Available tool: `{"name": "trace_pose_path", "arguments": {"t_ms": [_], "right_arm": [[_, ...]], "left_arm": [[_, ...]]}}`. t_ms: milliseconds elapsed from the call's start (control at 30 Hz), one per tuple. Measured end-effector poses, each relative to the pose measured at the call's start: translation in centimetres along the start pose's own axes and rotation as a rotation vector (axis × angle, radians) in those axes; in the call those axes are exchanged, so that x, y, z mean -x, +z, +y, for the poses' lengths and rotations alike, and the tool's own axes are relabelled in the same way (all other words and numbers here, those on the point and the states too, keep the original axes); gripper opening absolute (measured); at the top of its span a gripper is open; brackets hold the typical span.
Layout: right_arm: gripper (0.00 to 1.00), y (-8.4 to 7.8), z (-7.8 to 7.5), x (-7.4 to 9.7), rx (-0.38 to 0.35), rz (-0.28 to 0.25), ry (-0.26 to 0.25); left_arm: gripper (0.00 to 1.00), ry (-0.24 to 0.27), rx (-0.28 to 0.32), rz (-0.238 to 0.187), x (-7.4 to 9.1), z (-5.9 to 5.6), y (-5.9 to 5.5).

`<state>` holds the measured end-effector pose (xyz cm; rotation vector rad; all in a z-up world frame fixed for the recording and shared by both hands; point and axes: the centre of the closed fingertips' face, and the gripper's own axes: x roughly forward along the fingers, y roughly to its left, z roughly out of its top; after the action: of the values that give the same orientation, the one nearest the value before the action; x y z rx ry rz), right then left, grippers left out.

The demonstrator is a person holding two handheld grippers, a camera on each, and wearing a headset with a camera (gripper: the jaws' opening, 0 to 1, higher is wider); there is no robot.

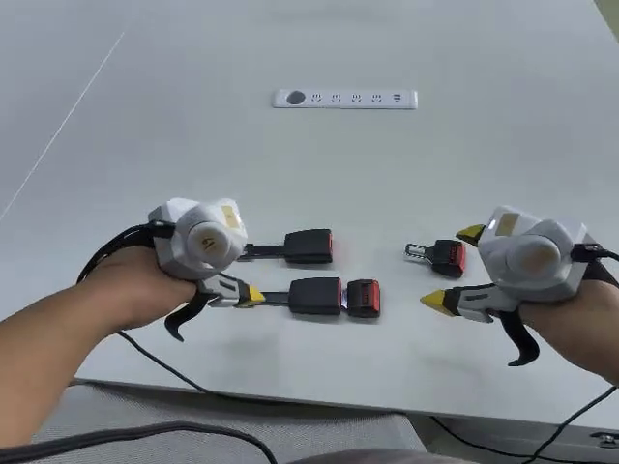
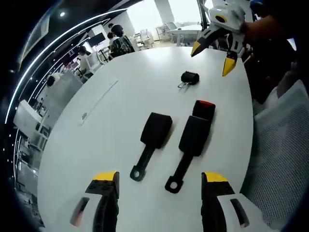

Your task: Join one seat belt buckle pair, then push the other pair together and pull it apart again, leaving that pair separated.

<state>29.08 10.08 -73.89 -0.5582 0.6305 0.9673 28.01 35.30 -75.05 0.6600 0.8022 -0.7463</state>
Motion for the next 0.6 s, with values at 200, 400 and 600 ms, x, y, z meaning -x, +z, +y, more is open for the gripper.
{"name": "trace_pose_path", "arguments": {"t_ms": [200,400,600], "right_arm": [[0.74,0.4,1.5,1.3,-0.017,-0.014,0.009],[1.0,-2.5,1.5,1.5,-0.024,0.024,-0.015],[1.0,-2.9,0.7,2.7,-0.111,-0.031,-0.06]], "left_arm": [[0.82,0.025,0.062,-0.044,1.4,-0.6,-2.7],[1.0,0.018,0.192,-0.089,2.2,-0.5,-5.0],[1.0,0.076,0.246,-0.127,3.2,0.2,-6.2]]}}
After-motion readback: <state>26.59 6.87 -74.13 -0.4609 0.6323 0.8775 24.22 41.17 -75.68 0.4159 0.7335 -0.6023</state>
